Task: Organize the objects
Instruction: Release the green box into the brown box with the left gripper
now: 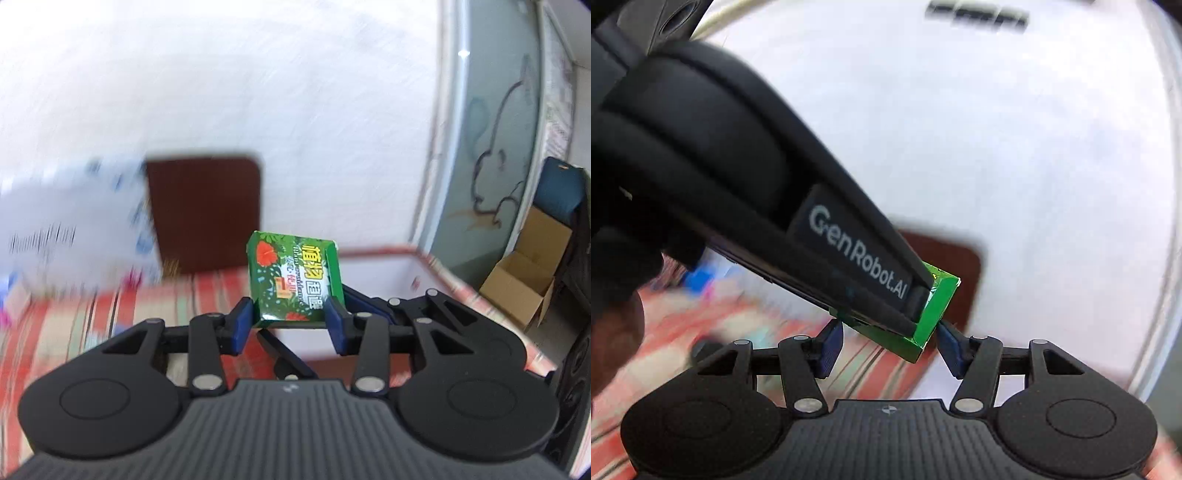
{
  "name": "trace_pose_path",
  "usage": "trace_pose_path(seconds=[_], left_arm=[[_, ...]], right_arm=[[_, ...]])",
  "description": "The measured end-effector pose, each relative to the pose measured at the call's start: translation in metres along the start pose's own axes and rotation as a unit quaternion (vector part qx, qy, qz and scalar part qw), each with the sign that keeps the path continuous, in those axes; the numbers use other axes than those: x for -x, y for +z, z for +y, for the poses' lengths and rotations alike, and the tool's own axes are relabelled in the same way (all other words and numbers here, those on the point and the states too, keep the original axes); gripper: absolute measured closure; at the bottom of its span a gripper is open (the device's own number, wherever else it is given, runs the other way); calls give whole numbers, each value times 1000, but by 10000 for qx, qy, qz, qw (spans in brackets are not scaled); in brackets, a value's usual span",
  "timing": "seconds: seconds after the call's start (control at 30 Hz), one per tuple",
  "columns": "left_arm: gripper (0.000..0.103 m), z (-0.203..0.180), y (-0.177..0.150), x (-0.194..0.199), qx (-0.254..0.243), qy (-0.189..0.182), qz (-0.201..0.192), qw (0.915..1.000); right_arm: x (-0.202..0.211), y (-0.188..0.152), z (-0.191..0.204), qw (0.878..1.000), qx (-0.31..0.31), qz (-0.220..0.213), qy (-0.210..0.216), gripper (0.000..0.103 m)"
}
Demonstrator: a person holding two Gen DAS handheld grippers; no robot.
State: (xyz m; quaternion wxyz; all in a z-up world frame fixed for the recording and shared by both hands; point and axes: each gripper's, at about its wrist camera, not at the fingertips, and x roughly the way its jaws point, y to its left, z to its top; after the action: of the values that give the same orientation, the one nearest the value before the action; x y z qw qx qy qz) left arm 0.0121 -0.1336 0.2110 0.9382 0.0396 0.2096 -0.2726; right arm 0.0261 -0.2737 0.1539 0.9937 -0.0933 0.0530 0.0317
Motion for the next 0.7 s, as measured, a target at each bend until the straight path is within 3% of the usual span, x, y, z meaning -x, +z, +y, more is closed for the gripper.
trace_pose_path(seconds=[0.13, 0.23, 0.3, 0.47, 0.7], left_arm=[[58, -41, 61, 15, -390, -353, -621, 9967], [58, -67, 70, 11, -516, -563, -731, 9944], [58, -77, 62, -8, -545, -628, -581, 9948], [58, -86, 22, -80, -305, -810, 225, 9960], [58, -72, -11, -151, -75, -632, 881, 9941]], right_arm=[[13, 52, -52, 9975, -29, -564, -427, 46], [18, 58, -81, 9963, -169, -609, -580, 46], [16, 43, -90, 9964, -193, -480, -676, 46], [-12, -18, -100, 9954, -550, 237, -747, 49], [-55, -73, -92, 9920, -742, 784, -658, 50]])
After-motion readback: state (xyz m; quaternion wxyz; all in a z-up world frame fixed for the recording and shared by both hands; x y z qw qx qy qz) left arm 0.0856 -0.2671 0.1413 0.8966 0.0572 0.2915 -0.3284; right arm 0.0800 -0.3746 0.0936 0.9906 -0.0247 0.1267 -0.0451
